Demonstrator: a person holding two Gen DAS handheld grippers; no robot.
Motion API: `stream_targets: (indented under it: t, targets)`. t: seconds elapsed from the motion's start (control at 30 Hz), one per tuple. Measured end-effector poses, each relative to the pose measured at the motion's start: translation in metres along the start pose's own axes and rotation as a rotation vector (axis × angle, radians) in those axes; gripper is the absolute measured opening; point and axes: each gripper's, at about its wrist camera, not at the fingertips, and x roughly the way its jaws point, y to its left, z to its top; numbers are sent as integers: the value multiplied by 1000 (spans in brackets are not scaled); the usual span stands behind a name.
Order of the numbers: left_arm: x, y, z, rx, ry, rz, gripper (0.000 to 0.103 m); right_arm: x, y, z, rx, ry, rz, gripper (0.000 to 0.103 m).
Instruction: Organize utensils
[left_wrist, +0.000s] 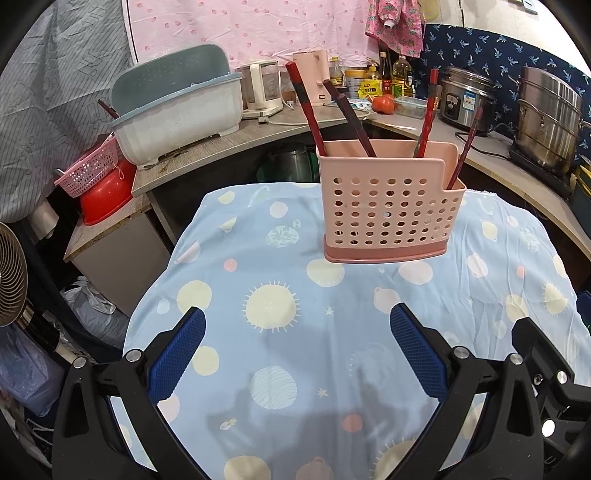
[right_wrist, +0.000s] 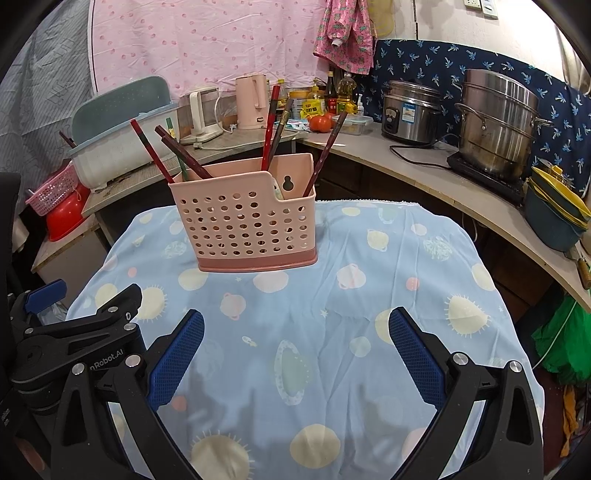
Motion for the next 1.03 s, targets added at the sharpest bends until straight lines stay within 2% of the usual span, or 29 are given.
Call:
stream_targets:
  t: [1.03]
  targets:
    - [-3, -3, 3, -2, -20, 2, 95, -5, -1, 4, -6, -6, -17, 97]
